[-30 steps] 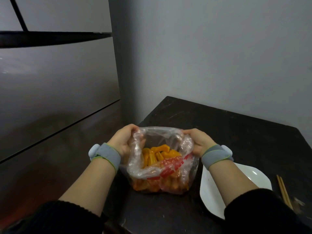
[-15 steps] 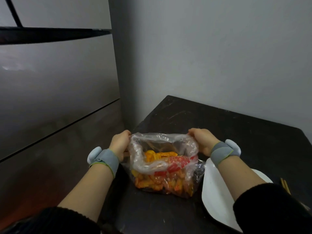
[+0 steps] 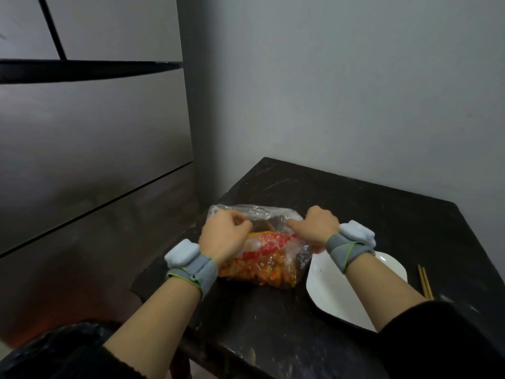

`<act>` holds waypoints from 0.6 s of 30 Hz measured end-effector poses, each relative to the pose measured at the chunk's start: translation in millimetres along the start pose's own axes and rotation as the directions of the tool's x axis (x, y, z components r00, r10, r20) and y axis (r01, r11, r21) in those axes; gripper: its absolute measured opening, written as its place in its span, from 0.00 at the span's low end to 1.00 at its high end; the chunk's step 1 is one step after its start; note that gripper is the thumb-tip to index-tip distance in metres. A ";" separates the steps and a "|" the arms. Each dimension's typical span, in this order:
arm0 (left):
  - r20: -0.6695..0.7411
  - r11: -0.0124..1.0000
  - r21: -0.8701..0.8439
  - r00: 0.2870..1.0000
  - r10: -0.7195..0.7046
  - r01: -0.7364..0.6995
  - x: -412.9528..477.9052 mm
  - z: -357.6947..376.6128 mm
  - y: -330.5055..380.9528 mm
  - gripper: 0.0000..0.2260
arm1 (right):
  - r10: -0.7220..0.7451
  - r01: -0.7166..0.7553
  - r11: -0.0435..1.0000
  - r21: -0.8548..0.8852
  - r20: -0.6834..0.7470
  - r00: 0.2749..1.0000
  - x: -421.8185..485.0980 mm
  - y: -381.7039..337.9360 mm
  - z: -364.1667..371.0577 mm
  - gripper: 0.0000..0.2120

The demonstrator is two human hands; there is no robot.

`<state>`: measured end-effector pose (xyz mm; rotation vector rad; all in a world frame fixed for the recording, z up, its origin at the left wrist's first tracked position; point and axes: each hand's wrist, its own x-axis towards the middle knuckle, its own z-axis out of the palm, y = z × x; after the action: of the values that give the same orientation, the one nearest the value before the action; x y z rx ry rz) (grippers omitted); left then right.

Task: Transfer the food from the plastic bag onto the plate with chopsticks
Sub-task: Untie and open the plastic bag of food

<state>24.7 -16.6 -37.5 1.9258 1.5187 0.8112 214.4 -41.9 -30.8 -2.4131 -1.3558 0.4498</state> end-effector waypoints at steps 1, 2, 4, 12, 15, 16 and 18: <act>0.042 0.998 0.061 0.999 -0.008 0.006 -3.3 4.3 0.2 0.12 | 0.006 -0.006 1.000 -0.019 0.018 1.000 -3.5 -0.5 3.5 0.22; 0.080 0.992 0.123 0.997 -0.021 0.011 -7.3 7.4 1.3 0.13 | 0.014 -0.013 0.999 -0.033 0.016 1.000 -7.4 -1.5 6.2 0.23; 0.133 0.974 0.226 0.990 -0.052 0.020 -14.2 13.1 1.4 0.14 | 0.025 -0.027 0.998 -0.055 -0.030 0.999 -11.9 -3.2 11.9 0.23; 0.226 0.925 -0.269 0.951 -0.210 0.268 -35.7 21.3 -4.2 0.15 | 0.211 -0.192 0.919 0.344 -0.017 0.977 -21.1 -1.0 24.7 0.16; 0.187 0.766 -0.523 0.927 -0.325 0.374 -39.0 29.3 -11.4 0.10 | 0.253 -0.269 0.570 0.776 0.145 0.956 -21.4 2.3 27.4 0.09; 0.188 0.701 -0.593 0.914 -0.359 0.398 -39.9 32.8 -14.3 0.09 | 0.254 -0.303 0.440 0.845 0.206 0.945 -23.4 2.1 27.1 0.08; 0.225 0.566 -0.698 0.885 -0.409 0.439 -42.1 38.5 -19.2 0.07 | 0.259 -0.328 0.297 0.897 0.255 0.932 -25.2 2.4 27.8 0.09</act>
<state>33.5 -55.8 -82.4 0.9090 1.2588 0.9532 191.8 -61.1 -54.0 -1.5726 -0.3399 1.0631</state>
